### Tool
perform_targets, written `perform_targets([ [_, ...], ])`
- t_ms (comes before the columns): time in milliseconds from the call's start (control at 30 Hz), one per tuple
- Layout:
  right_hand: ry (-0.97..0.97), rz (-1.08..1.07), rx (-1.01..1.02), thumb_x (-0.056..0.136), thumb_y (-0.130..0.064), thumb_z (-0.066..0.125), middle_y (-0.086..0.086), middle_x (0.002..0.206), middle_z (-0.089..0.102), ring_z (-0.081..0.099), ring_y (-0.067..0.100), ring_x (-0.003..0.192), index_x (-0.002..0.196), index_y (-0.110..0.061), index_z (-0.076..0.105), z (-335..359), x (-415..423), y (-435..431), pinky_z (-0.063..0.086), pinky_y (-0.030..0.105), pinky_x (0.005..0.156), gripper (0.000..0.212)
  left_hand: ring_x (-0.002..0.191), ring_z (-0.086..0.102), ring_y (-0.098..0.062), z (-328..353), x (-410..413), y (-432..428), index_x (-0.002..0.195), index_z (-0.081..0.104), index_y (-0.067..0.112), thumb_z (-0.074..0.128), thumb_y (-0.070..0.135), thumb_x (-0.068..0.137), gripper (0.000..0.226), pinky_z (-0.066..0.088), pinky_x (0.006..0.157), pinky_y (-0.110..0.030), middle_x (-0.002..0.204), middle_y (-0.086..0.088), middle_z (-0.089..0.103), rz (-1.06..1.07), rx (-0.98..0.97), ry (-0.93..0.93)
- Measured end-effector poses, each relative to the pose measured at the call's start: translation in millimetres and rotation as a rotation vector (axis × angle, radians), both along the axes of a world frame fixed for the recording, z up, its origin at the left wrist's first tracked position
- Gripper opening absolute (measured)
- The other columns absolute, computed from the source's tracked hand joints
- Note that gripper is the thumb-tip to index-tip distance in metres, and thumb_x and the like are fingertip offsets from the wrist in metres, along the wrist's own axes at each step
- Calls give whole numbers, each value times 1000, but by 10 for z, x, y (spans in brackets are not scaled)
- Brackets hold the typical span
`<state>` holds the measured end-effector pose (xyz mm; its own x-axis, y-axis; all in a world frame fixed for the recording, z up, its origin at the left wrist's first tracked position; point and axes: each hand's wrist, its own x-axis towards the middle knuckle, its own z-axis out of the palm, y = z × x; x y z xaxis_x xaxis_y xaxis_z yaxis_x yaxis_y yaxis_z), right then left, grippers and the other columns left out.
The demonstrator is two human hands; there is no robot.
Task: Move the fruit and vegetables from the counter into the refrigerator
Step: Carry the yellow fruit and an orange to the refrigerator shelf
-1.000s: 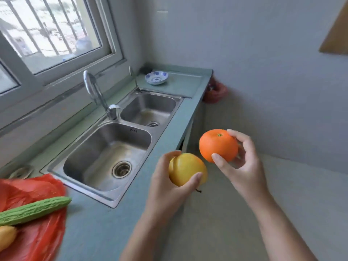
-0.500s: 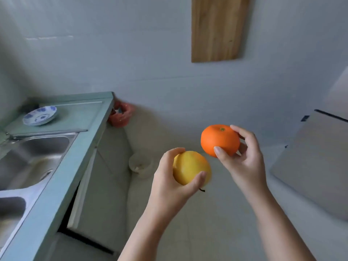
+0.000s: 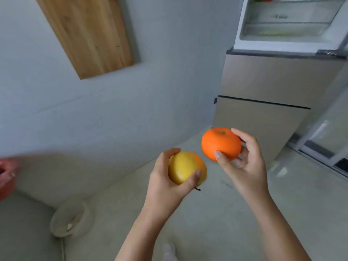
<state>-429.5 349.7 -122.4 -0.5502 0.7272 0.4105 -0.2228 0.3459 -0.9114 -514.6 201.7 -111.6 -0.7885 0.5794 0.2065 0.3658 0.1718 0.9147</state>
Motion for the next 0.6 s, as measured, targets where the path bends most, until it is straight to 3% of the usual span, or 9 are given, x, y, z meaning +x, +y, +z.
perform_targets([
  [133, -16, -84, 10, 58, -43, 71, 6, 124, 48, 56, 15, 108, 110, -43, 49, 40, -483, 397, 50, 16, 75, 56, 89, 54, 8, -14, -608, 479, 99, 47, 45, 63, 61, 50, 53, 50, 72, -16, 99, 27, 55, -67, 21, -36],
  [267, -40, -109, 8, 59, -44, 71, 3, 125, 48, 55, 13, 110, 111, -42, 49, 121, -1007, 759, 49, 16, 75, 57, 86, 54, 11, 104, -1201, 910, 99, 47, 43, 68, 56, 51, 54, 45, 64, -6, 99, 27, 54, -132, 46, -46],
  [433, -73, -201, 8, 59, -47, 71, -2, 126, 48, 52, 13, 112, 113, -47, 48, 93, -1356, 1198, 48, 14, 77, 58, 86, 55, 8, 99, -1713, 1500, 99, 46, 46, 68, 55, 53, 53, 52, 64, -16, 100, 26, 54, -219, 17, -64],
  [600, -90, -348, 27, 59, -46, 71, -1, 126, 48, 53, 15, 111, 112, -47, 48, 106, -1354, 1793, 49, 14, 78, 58, 88, 51, 13, 80, -1929, 2205, 103, 47, 40, 76, 38, 66, 47, 43, 59, -4, 105, 22, 52, -317, 6, -37],
])
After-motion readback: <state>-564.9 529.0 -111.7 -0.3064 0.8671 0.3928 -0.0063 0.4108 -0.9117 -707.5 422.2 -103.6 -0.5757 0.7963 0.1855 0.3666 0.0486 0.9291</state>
